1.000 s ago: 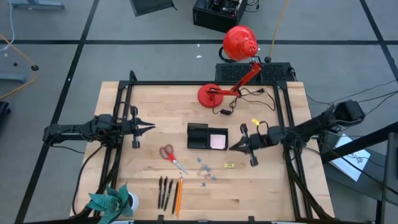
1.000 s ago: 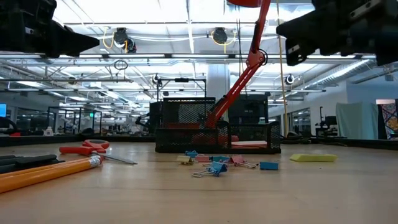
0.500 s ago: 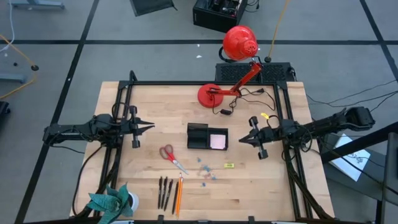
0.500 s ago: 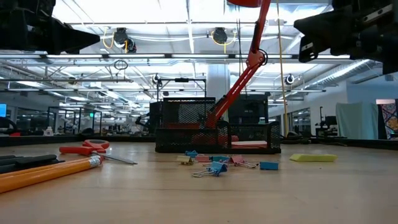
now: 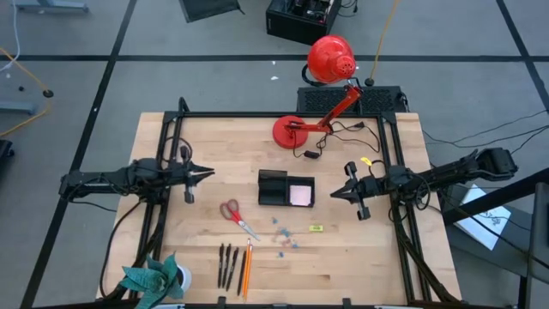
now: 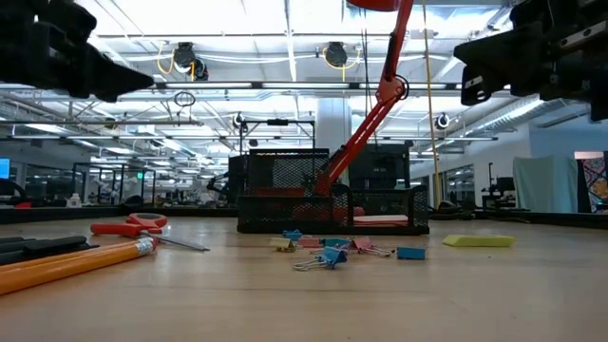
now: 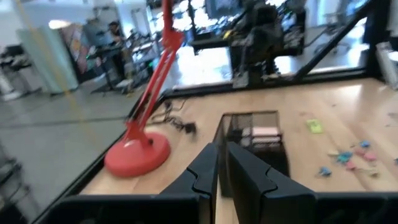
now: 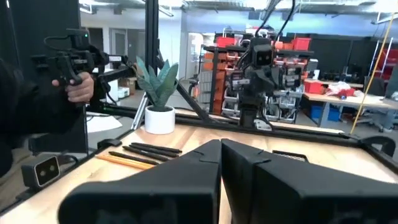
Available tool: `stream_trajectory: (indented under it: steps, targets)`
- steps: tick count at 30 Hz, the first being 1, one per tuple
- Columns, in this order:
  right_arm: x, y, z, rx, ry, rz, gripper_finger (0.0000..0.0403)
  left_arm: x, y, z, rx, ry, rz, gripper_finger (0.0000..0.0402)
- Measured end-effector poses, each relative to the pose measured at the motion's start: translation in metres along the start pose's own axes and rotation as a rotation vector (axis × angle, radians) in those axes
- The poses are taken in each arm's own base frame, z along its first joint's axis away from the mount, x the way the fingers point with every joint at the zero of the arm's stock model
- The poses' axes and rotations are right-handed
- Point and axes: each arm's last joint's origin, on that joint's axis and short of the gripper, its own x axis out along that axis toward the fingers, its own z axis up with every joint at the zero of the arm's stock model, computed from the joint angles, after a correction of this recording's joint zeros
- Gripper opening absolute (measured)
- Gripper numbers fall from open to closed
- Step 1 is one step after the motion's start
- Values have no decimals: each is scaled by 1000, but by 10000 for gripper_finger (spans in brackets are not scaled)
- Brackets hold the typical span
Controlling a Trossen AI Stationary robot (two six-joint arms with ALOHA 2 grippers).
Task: Pick and place office supplies into organizer
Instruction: Put the left pencil into the mesh desk organizer
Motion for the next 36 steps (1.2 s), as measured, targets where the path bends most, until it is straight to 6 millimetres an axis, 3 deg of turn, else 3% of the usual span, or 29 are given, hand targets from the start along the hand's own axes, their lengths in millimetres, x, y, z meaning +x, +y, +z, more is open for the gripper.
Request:
stream_trajectory:
  steps: [6, 18, 27, 36]
  targets:
    - [0, -1, 1, -9, -6, -30, 0, 7, -1, -4, -39, 95, 15, 42]
    - [0, -1, 4, -73, -36, -35, 8, 41, -5, 11, -124, 285, -24, 42]
    - [0, -3, 3, -98, -27, -110, 8, 72, -22, 23, -121, 343, -169, 42]
    - [0, -4, 3, -72, -26, -139, 9, 100, -54, 56, -197, 472, -283, 42]
